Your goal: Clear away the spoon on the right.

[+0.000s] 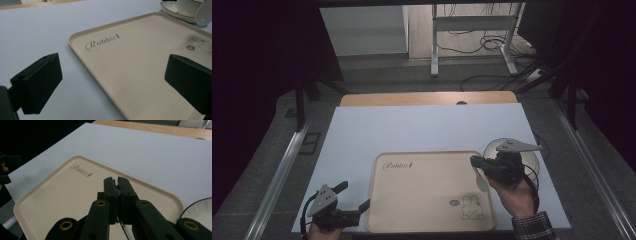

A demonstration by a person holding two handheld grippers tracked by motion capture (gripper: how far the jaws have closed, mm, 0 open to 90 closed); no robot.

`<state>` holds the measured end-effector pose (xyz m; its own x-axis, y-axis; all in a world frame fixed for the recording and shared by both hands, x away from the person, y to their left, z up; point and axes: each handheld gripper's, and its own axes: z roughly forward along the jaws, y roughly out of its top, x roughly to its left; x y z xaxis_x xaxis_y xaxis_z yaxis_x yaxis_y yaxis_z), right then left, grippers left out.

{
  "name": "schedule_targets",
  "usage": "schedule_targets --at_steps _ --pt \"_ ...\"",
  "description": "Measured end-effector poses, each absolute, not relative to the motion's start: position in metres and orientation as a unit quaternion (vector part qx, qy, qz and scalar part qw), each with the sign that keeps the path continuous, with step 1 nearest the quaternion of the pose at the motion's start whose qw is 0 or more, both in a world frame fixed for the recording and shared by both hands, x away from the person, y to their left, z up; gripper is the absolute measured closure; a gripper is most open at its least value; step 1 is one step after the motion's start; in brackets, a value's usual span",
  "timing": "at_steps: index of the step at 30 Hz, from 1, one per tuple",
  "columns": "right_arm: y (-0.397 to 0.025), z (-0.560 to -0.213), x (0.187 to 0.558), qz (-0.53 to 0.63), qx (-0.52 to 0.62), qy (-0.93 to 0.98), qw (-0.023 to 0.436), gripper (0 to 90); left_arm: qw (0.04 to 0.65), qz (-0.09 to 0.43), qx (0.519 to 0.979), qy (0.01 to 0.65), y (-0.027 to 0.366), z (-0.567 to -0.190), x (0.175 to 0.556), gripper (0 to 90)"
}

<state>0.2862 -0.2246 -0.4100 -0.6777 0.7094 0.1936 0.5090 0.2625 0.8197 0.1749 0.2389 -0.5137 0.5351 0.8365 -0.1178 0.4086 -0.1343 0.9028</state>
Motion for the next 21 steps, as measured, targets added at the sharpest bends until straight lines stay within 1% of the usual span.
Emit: schedule_targets --at_steps 8,21 --pt "-0.223 -0.424 0.286 0.455 0.394 0.792 0.106 86.7 0.497 0.215 0.722 0.431 0.239 -0.514 0.175 1.0" --pt "-0.216 -0.436 0.296 0.442 0.398 0.797 0.110 86.6 0.498 0.214 0.722 0.431 0.239 -0.514 0.175 1.0"
